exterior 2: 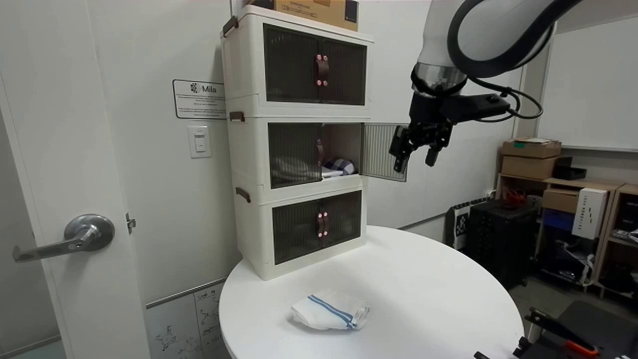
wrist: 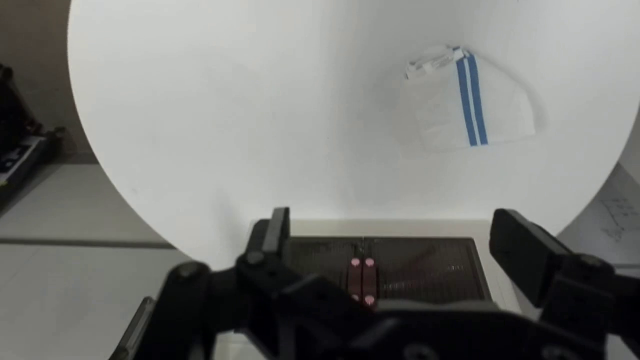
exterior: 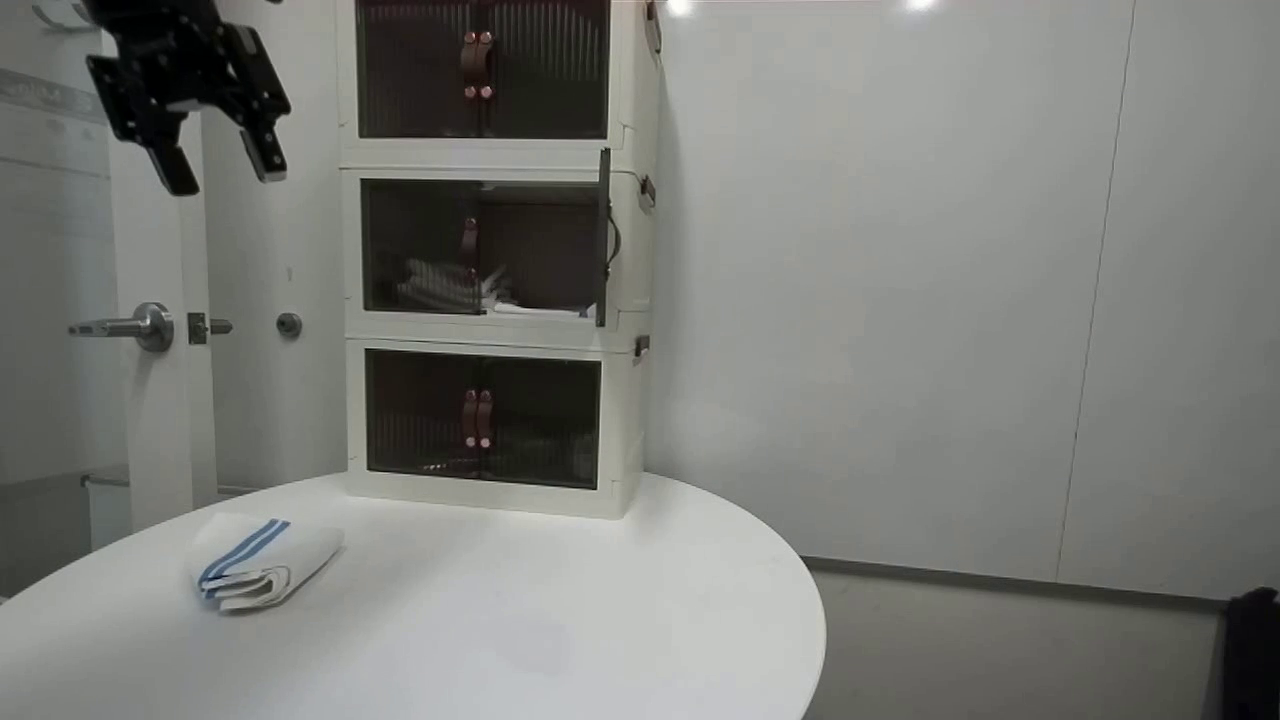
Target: Close the left door of the middle shelf
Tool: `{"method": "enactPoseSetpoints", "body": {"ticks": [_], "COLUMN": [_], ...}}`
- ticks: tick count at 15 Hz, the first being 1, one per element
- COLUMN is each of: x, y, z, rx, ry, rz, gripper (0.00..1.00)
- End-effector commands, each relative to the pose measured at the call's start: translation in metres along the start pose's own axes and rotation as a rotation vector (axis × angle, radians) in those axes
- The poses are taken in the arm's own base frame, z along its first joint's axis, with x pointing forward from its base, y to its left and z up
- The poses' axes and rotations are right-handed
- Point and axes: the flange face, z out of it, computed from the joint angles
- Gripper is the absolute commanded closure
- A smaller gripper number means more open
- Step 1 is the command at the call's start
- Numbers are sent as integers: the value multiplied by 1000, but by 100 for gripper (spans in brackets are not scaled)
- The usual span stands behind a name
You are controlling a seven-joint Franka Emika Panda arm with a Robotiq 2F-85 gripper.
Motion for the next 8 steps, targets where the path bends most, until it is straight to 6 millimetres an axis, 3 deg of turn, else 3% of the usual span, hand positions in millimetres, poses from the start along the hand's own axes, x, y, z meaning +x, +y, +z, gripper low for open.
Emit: {"method": "enactPoseSetpoints", "body": {"ticks": [1,3,8], "x": [0,-2,-3], "y": [2,4,3], "z": [-11,-19,-11], "rx": [12,12,8], "ry": [48,68,50], "rz": [9,12,9], "gripper": [0,0,0]}}
